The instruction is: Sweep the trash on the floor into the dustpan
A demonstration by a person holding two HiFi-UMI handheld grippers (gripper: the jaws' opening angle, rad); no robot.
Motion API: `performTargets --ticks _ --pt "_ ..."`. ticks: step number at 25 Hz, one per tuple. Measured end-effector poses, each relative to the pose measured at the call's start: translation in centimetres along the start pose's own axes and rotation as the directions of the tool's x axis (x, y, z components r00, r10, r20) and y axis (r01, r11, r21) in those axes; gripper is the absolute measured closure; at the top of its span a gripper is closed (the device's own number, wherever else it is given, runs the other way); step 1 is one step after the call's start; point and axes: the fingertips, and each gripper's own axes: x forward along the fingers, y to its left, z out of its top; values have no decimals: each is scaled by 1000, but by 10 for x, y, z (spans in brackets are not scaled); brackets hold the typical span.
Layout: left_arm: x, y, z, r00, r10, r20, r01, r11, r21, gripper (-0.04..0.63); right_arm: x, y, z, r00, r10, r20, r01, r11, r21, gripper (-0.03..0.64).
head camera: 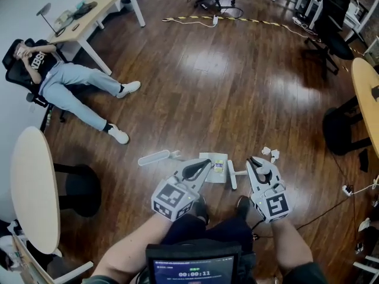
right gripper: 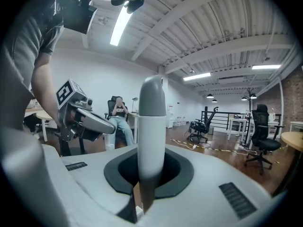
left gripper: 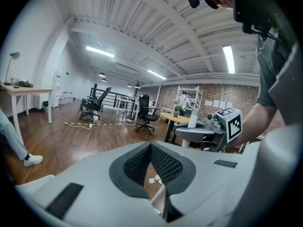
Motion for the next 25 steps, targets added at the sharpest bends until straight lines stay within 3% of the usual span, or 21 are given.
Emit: performTargets --ticks 5,10,19,25 --pt "21 -39 23 999 -35 21 34 999 22 592 -60 -45 19 994 -111 23 111 994 19 574" --pt "28 -72 77 997 -38 62 36 999 27 592 -118 -91 74 977 -210 45 205 975 88 574" --pt "34 -142 201 989 13 149 -16 1000 18 592 -199 -150 205 966 -253 49 246 963 107 574" --pt "29 -170 238 981 76 179 -81 997 17 592 -249 -166 248 965 -255 56 251 965 78 574"
